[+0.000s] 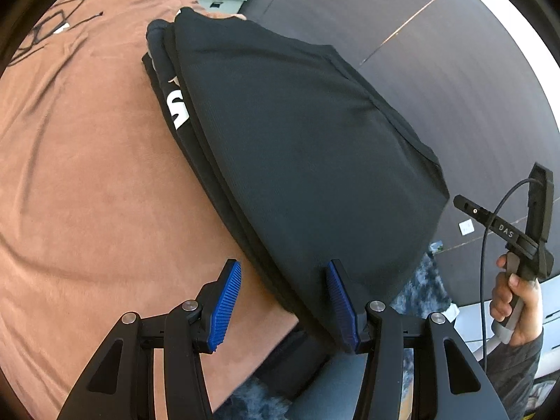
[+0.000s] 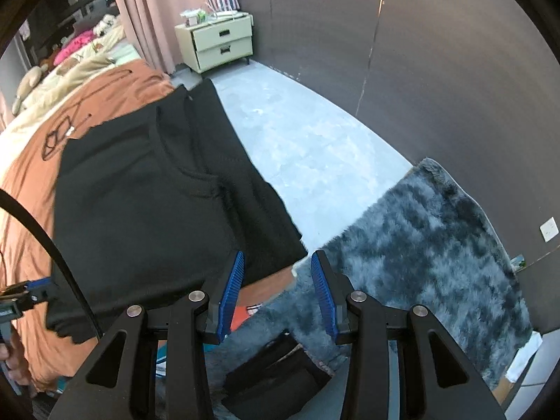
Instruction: Fold small clothes
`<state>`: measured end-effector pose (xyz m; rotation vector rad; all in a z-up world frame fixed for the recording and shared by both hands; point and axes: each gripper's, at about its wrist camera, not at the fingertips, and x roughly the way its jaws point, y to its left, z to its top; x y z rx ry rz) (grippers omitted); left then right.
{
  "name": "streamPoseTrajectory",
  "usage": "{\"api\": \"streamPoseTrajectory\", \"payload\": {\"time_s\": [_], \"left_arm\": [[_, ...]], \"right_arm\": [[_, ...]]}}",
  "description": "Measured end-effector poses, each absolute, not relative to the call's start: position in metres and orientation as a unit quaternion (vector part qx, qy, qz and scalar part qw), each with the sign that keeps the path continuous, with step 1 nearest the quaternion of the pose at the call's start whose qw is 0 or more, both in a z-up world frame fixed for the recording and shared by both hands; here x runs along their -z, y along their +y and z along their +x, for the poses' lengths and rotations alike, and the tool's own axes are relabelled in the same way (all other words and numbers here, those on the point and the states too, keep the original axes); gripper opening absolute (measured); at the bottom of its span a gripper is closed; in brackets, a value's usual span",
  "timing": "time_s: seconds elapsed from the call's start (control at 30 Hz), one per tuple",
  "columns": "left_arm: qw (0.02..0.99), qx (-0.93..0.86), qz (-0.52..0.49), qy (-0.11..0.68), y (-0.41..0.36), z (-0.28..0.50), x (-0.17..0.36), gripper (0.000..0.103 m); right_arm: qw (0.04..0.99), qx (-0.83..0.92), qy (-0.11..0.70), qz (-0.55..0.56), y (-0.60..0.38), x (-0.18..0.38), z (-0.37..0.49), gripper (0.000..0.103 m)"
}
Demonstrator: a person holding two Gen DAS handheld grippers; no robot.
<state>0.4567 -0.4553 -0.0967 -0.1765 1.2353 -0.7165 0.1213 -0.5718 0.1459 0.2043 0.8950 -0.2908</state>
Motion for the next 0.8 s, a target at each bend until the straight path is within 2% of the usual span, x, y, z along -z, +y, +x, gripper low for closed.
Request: {"api": "streamPoseTrajectory", "payload": {"time_s": [0.07, 0.2, 0.33, 0.4, 0.6, 0.63, 0.7, 0.8], "left_arm": [[0.758, 0.326, -0.080, 0.560, -0.452, 0.451, 0.089, 0.053], [0.769, 0.324, -0.080, 0.546, -0.440, 0.434, 0.071, 0.055], [0.789, 0.326, -0.067, 0.517, -0.426, 0.410, 0.045, 0.068], [0.797, 0.328, -0.062, 0.503, -0.418, 0.398, 0.033, 0.074], [0.826, 0.327, -0.048, 0.457, -0.395, 0.362, -0.001, 0.097], [0.831, 0.326, -0.045, 0.448, -0.390, 0.354, -0.007, 0.099], [0.839, 0.325, -0.041, 0.434, -0.377, 0.342, -0.018, 0.100], [0.855, 0.322, -0.033, 0.405, -0.360, 0.320, -0.038, 0.103]], "right_arm": [[0.891, 0.134, 0.423, 0.094, -0.557, -0.146, 0.107, 0.041], [0.901, 0.131, 0.404, 0.091, -0.538, -0.146, 0.069, 0.059], [0.911, 0.120, 0.384, 0.091, -0.519, -0.149, 0.039, 0.066], [0.916, 0.116, 0.374, 0.086, -0.510, -0.149, 0.023, 0.075], [0.929, 0.127, 0.340, 0.074, -0.474, -0.161, -0.027, 0.088], [0.931, 0.126, 0.334, 0.074, -0.467, -0.164, -0.037, 0.090], [0.935, 0.128, 0.323, 0.067, -0.454, -0.168, -0.054, 0.101], [0.941, 0.133, 0.307, 0.057, -0.438, -0.174, -0.075, 0.103]]}}
